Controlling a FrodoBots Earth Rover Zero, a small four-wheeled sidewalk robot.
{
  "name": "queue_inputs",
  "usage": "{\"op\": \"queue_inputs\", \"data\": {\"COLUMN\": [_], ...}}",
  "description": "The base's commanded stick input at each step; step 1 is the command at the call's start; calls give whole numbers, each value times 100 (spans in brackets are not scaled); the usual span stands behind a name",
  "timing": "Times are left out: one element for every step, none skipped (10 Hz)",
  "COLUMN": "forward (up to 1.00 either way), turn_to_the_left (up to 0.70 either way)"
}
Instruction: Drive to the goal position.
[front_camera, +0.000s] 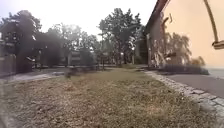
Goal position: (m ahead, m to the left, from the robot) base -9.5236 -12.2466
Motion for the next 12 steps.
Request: {"op": "queue_inputs", "data": {"forward": [0, 0, 0, 0, 0, 0, 0, 0, 0, 0, 0, 0], "turn_to_the_left": [-44, -44, -44, -44, -44, -44, -44, -44, -44, -44, -44, -44]}}
